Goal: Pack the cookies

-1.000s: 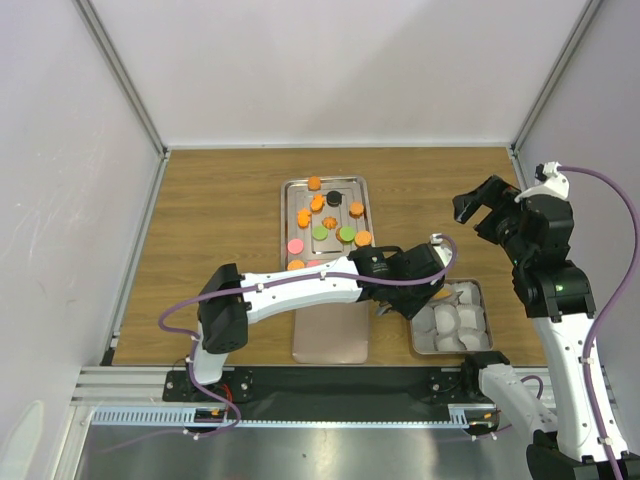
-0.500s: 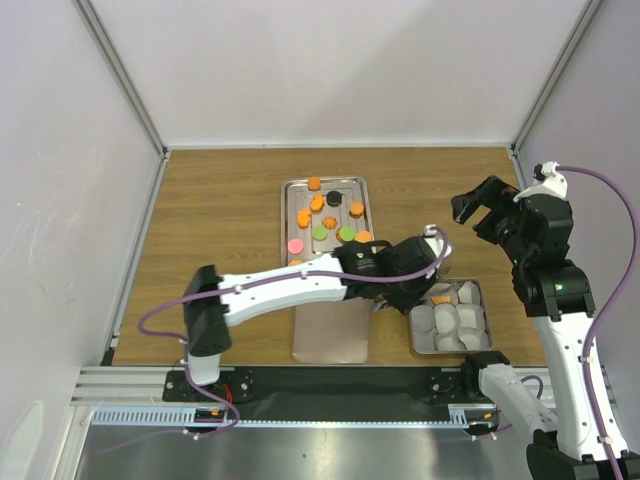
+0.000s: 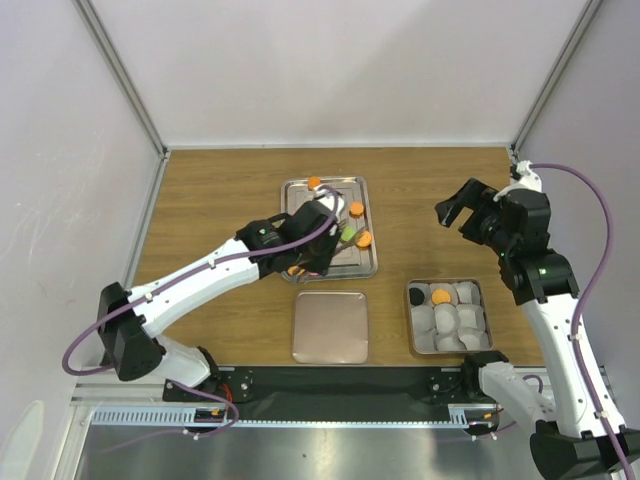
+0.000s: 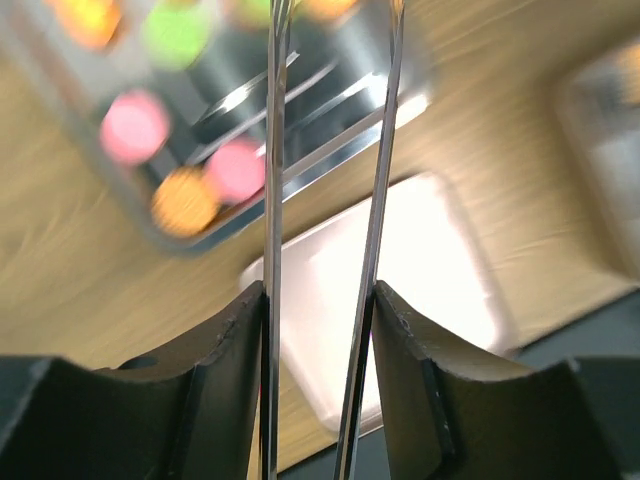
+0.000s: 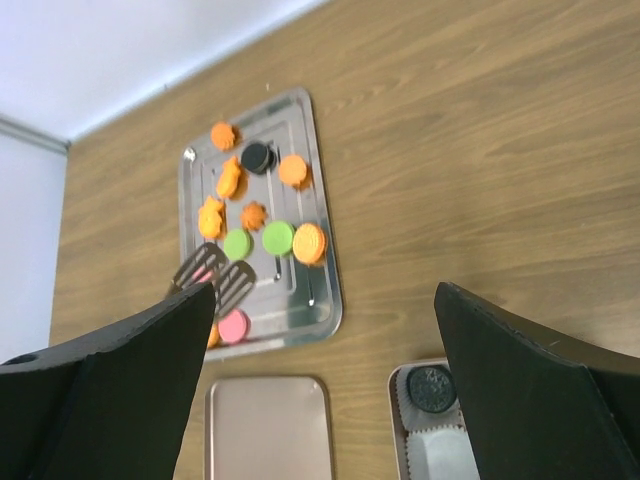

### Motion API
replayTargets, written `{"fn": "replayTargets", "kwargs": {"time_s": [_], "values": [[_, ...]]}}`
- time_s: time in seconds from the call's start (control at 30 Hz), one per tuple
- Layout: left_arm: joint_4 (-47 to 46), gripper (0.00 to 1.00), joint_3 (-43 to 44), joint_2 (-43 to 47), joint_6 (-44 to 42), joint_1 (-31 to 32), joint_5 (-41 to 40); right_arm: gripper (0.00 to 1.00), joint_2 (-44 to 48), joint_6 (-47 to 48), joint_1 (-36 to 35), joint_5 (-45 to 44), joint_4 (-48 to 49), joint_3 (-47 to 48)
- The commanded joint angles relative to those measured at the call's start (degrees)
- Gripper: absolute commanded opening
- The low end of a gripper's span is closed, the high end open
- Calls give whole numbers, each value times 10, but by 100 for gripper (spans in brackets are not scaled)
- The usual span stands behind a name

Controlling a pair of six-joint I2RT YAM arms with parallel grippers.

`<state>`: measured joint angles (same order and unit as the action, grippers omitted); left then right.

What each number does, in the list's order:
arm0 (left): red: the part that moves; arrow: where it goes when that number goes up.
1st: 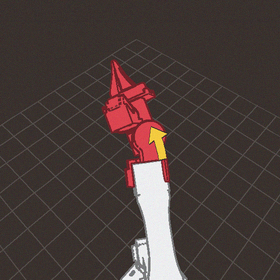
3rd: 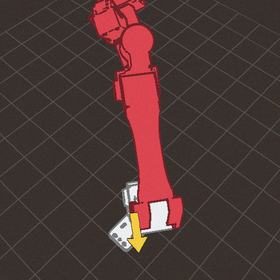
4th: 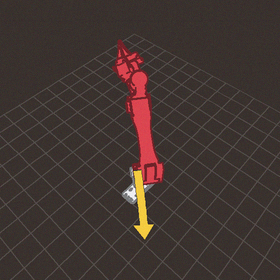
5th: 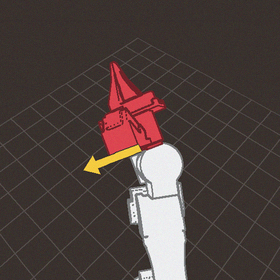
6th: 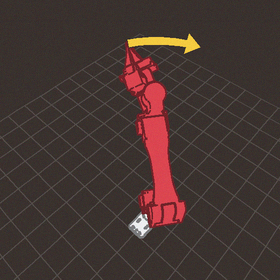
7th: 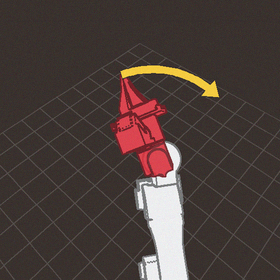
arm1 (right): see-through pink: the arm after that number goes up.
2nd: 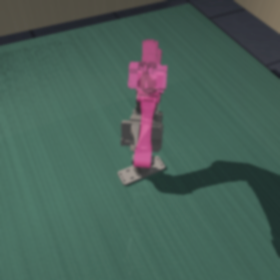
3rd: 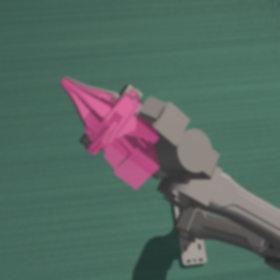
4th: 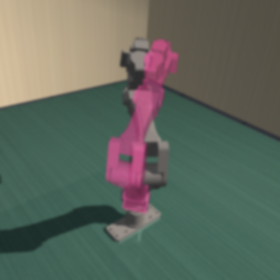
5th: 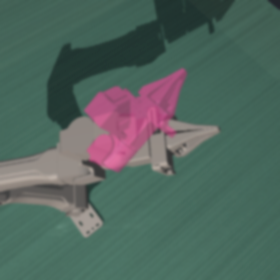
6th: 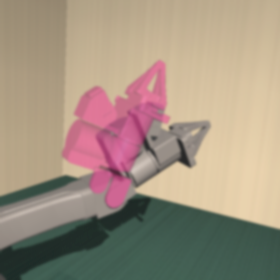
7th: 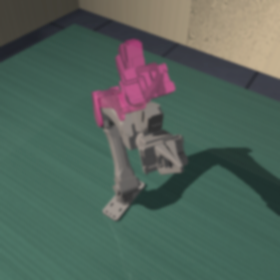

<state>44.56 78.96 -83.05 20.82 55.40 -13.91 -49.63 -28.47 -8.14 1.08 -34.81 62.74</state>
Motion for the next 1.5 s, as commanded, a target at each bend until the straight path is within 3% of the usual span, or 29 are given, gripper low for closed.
{"fn": "replayTargets", "kwargs": {"time_s": [0.0, 0.13, 0.5, 1.47], "values": [[13, 50, -57, 50, 16, -42, -8, 100, -9, 0, -20, 9, 29, -9], [13, 50, -101, 63, 12, -77, -2, 100, -20, -1, -39, 5, 41, -18], [14, 52, -137, 53, 20, -82, 6, 100, -27, 2, -50, 6, 53, -36], [16, 54, -168, 47, 27, -88, 14, 100, -23, 3, -51, 14, 57, -53]]}}
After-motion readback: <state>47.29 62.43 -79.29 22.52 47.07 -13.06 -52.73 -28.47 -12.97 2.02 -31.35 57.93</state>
